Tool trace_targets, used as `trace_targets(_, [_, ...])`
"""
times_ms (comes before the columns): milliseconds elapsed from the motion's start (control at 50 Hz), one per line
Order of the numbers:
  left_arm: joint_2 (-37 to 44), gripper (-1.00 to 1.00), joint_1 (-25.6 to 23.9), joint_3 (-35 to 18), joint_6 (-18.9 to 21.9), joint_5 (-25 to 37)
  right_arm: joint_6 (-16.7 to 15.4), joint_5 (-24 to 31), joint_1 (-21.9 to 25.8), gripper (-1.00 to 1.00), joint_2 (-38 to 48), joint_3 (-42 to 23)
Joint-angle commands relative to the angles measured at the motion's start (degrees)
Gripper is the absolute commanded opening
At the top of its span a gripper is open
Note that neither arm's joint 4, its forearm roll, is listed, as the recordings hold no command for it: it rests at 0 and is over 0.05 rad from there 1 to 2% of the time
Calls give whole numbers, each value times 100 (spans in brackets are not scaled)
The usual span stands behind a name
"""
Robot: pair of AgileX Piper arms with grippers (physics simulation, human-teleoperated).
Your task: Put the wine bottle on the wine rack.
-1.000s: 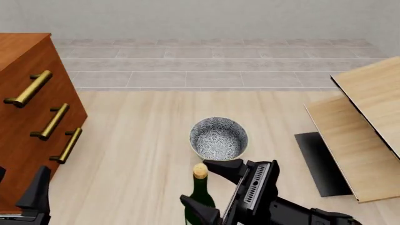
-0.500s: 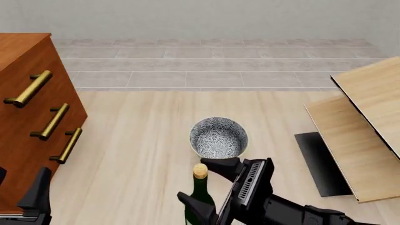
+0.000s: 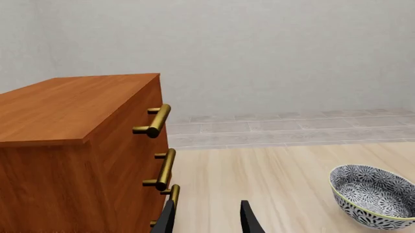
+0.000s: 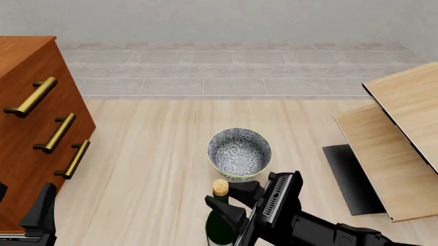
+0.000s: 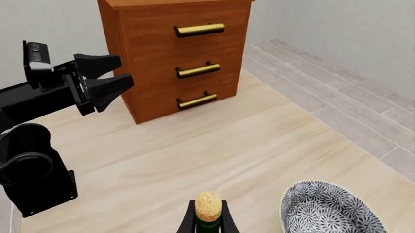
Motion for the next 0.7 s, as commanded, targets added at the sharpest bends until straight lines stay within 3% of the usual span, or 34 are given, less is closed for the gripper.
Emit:
trace_targets(20, [-1,100,-17,4,6,-7,5,112,-4,-100,-132,-53])
trace_targets(240, [-1,100,-84,-1,-13,-9,-166,983,93,-100,-923,-340])
trace_targets(420, [1,100,-94,-72,-42,22,-217,1343,179,-100,-1243,-496])
trace_targets(700, [0,100,-86,-126,-73,56,-53,2045,152,-100,-1855,-857])
